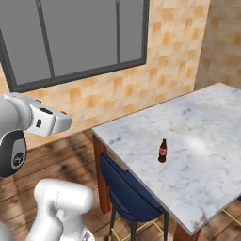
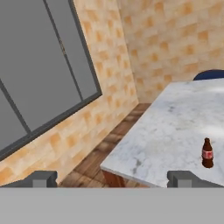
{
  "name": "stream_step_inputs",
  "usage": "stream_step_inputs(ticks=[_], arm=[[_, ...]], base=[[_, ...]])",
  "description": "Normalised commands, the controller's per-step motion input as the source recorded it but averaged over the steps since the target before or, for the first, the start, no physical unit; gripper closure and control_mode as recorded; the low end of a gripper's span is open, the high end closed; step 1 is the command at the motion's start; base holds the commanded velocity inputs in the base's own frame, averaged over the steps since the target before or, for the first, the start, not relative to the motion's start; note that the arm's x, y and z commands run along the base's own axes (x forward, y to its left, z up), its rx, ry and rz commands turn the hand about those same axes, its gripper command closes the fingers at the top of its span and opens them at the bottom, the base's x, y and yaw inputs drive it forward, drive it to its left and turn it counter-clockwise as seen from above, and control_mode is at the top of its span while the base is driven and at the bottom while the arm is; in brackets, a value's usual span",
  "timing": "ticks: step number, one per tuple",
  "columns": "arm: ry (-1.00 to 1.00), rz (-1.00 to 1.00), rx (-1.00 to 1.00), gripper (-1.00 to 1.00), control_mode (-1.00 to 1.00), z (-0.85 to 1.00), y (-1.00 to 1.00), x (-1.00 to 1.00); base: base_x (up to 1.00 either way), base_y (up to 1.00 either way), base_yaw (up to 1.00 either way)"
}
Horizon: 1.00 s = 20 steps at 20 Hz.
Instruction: Place the large bottle from the dining counter next to the other large bottle outside the sink, and place the small bottle from the dining counter next to the other small bottle inside the sink.
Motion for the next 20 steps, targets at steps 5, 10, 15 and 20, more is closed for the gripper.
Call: stream_step_inputs(ticks=[5, 10, 15, 20], arm=[[0.00, 0.00, 0.00, -1.00, 1.00, 0.00, 0.00, 0.00], [0.00, 0.00, 0.00, -1.00, 1.00, 0.00, 0.00, 0.00], [0.00, 0.00, 0.00, -1.00, 1.00, 0.00, 0.00, 0.00], [0.00, 0.00, 0.00, -1.00, 1.00, 0.00, 0.00, 0.00]], base=[[0.00, 0.00, -0.25], [0.00, 0.00, -0.25], [0.00, 0.00, -0.25], [0.00, 0.00, -0.25]])
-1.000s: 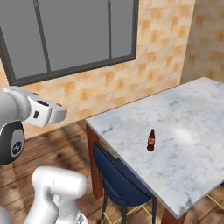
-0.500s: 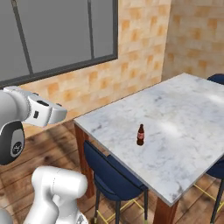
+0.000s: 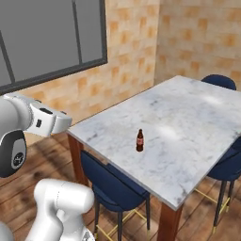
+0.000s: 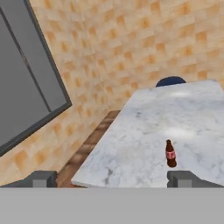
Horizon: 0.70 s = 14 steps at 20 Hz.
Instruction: Place the large bottle from the dining counter next to the other large bottle outside the sink, and place the small bottle from the dining counter next to the other small bottle inside the sink.
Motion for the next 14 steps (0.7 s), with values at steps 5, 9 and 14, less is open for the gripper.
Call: stream_step_inputs(ticks=[5, 9, 14], arm=[[0.00, 0.00, 0.00, -1.00, 1.00, 0.00, 0.00, 0.00], [0.00, 0.00, 0.00, -1.00, 1.00, 0.00, 0.00, 0.00], [0.00, 0.00, 0.00, -1.00, 1.00, 0.00, 0.00, 0.00]], base=[[0.03, 0.00, -0.24], [0.65, 0.09, -0.14], [1.00, 0.01, -0.02]])
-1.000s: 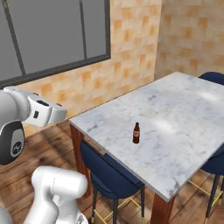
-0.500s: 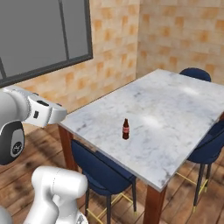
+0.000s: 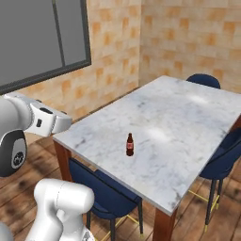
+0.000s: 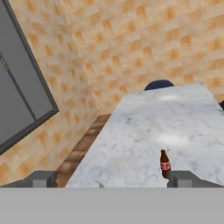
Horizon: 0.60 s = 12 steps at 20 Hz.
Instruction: Place the large bottle from the dining counter next to the other large bottle outside the sink, and place the small bottle from the dining counter next to the other small bottle inside the sink.
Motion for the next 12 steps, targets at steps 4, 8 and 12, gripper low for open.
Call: stream_step_inputs(ticks=[4, 8, 12], arm=[[0.00, 0.00, 0.00, -1.00, 1.00, 0.00, 0.00, 0.00], [0.00, 0.00, 0.00, -1.00, 1.00, 0.00, 0.00, 0.00], [0.00, 0.00, 0.00, -1.00, 1.00, 0.00, 0.00, 0.00]], base=[[1.00, 0.00, 0.00], [0.98, 0.09, -0.03], [0.17, 0.09, -0.22]])
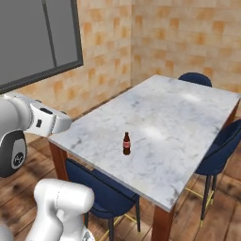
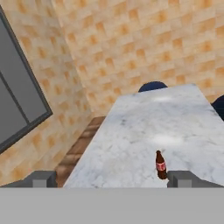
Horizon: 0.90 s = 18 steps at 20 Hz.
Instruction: Place the large bottle from the dining counter next to the other large bottle outside the sink, and place the small bottle from the dining counter next to the other small bottle inside the sink.
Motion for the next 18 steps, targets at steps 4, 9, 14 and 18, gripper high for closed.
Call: stream_step_inputs(ticks=[4, 9, 14, 18], arm=[[0.00, 0.00, 0.00, -1.00, 1.00, 0.00, 0.00, 0.00], [0.00, 0.00, 0.00, -1.00, 1.00, 0.00, 0.00, 0.00], [0.00, 0.00, 0.00, -1.00, 1.00, 0.00, 0.00, 0.00], [0.00, 0.00, 0.00, -1.00, 1.00, 0.00, 0.00, 0.00]], base=[[0.00, 0.00, -0.25], [0.06, 0.06, -0.25], [0.52, 0.20, -0.16], [0.86, 0.22, -0.08]])
